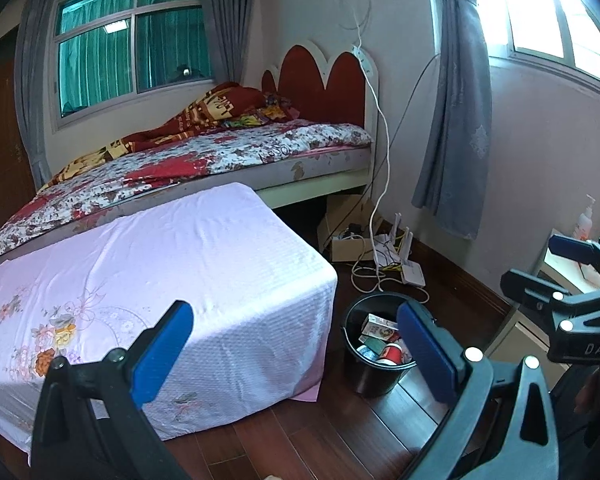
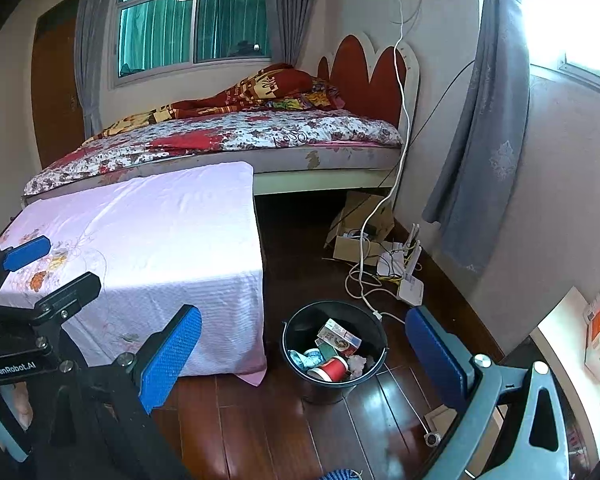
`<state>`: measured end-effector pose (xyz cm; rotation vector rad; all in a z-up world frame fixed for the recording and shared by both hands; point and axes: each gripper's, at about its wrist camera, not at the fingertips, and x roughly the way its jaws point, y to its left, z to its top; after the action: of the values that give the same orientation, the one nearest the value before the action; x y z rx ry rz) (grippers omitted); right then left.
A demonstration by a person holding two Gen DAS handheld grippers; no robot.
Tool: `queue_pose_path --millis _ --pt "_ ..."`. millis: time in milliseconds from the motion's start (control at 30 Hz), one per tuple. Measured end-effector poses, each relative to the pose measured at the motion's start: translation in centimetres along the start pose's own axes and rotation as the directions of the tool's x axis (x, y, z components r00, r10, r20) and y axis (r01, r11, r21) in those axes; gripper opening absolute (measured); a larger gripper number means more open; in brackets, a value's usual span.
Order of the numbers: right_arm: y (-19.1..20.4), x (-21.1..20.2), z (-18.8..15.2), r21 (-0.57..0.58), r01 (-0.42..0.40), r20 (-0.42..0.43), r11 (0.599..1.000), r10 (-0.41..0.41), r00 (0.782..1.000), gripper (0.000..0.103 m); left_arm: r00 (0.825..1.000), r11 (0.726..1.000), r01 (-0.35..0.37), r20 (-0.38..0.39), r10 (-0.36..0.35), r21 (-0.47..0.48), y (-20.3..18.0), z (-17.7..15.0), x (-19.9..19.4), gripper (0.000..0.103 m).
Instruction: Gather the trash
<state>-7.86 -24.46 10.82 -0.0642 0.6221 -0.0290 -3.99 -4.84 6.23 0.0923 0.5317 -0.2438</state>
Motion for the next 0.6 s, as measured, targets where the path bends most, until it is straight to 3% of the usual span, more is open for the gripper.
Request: queue_pose_path --millis 600 --pt "0.31 0.06 -0.69 0.000 -0.002 -0.005 1.000 0.002 1.000 0.103 1.000 1.000 0.006 -0.003 -0.006 0.009 -0.27 0.01 -0.19 0.102"
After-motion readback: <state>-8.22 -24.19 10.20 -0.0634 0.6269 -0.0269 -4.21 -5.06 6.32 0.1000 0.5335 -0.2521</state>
